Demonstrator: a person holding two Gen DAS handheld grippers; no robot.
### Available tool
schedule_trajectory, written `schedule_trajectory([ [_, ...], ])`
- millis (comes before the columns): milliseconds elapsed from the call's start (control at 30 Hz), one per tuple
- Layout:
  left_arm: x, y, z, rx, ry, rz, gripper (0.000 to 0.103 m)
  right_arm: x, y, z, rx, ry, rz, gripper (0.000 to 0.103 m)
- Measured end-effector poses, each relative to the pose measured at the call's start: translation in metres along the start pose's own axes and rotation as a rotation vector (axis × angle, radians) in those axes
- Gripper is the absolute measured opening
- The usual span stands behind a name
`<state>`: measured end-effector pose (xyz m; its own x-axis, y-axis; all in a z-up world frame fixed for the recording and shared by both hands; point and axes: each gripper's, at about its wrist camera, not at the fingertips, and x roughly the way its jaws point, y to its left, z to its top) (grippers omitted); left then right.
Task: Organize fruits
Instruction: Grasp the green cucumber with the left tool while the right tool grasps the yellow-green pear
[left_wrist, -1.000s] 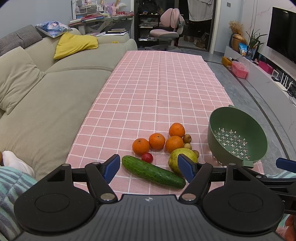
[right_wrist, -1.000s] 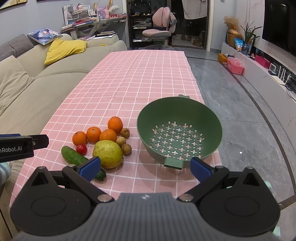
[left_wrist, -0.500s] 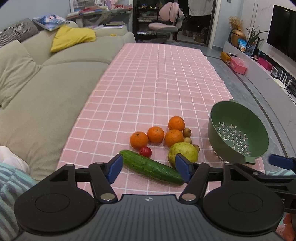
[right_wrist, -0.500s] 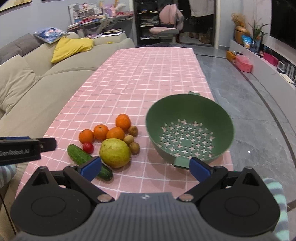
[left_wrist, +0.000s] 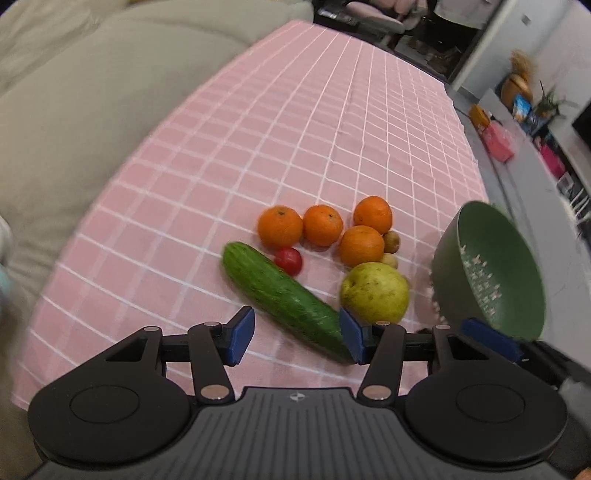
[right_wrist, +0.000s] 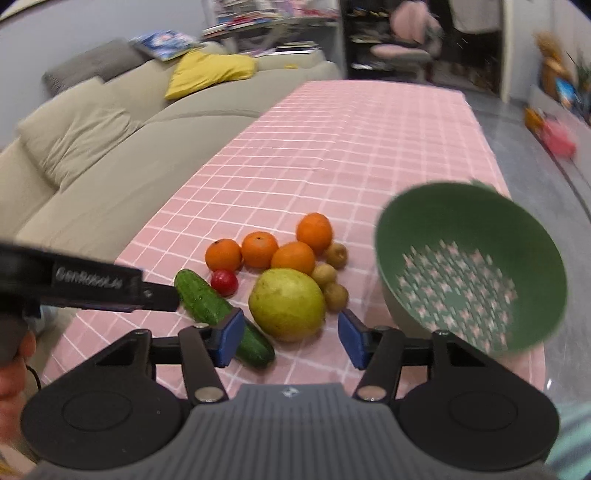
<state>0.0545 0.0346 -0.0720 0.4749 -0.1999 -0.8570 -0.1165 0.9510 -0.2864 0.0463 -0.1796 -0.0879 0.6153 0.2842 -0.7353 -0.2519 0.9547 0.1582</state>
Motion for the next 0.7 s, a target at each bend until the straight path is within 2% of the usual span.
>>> schedule_trajectory([
  [133,0.021,0.005,0.006,-0.071,0.03,-0.016,0.06,0.026,-0.001,0.008,-0.02,0.021,0.013,0.055],
  [400,0.042,0.02,0.012,-0.197,0.056,0.019,0.063,0.06,0.007,0.01,-0.101,0.046,0.003,0.057],
  [500,0.048,0.026,0.013,-0.245,0.071,0.018,0.063,0.067,0.007,0.01,-0.108,0.053,0.0,0.062],
  [633,0.057,0.027,0.015,-0.26,0.089,0.038,0.063,0.073,0.003,0.011,-0.078,0.066,0.003,0.062],
  [700,0.058,0.025,0.015,-0.26,0.088,0.051,0.067,0.075,0.002,0.01,-0.069,0.072,0.008,0.063],
])
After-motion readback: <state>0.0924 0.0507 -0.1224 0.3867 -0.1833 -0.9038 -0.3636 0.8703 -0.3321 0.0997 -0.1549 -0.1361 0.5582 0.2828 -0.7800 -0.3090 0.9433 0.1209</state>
